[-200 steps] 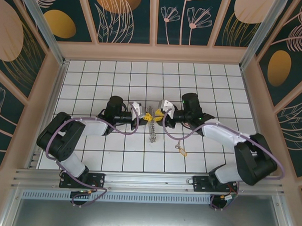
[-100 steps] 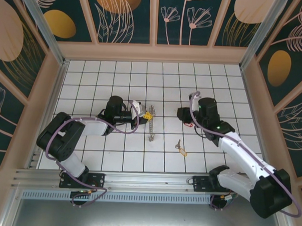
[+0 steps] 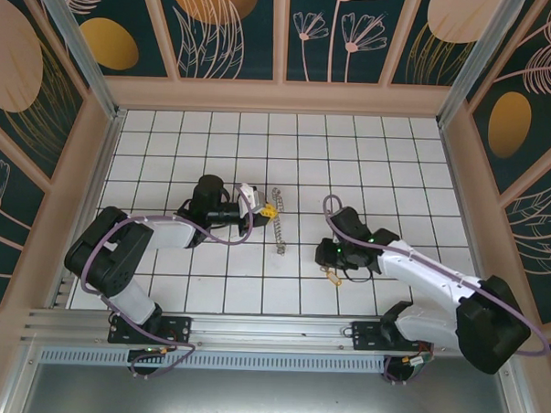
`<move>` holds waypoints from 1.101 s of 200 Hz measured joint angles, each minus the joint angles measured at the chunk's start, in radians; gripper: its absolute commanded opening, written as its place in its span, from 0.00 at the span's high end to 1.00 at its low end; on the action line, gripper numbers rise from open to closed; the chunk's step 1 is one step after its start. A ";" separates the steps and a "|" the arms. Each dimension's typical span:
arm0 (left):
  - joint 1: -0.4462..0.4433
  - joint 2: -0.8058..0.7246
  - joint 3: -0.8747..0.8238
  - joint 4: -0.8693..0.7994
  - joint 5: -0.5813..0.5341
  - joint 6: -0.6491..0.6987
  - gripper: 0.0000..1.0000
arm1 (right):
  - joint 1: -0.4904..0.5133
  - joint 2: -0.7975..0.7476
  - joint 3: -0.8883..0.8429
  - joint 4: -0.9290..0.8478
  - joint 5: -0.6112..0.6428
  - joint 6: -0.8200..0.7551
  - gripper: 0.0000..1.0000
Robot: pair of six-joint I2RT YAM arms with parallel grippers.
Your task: Put the keys on the keyring
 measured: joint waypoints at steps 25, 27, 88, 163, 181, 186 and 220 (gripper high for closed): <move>0.000 -0.002 0.000 0.000 0.000 0.000 1.00 | 0.018 0.035 0.000 -0.017 0.005 0.000 0.74; 0.000 -0.002 0.000 0.000 0.000 0.000 1.00 | 0.019 0.037 0.000 -0.018 0.006 0.000 0.74; 0.000 -0.005 -0.003 0.000 0.000 0.000 1.00 | 0.043 0.078 0.000 -0.050 0.037 0.004 0.77; 0.000 -0.006 -0.003 -0.001 0.001 0.000 1.00 | 0.045 0.109 0.000 -0.063 0.083 0.010 0.92; 0.000 -0.006 -0.004 -0.001 0.001 0.000 1.00 | 0.045 0.109 0.001 -0.062 0.093 0.011 0.96; 0.000 -0.006 -0.004 -0.001 0.001 0.000 1.00 | 0.045 0.109 0.001 -0.061 0.095 0.011 0.96; 0.000 -0.006 -0.004 -0.001 0.001 0.000 1.00 | 0.039 0.109 0.001 -0.043 0.095 0.015 0.94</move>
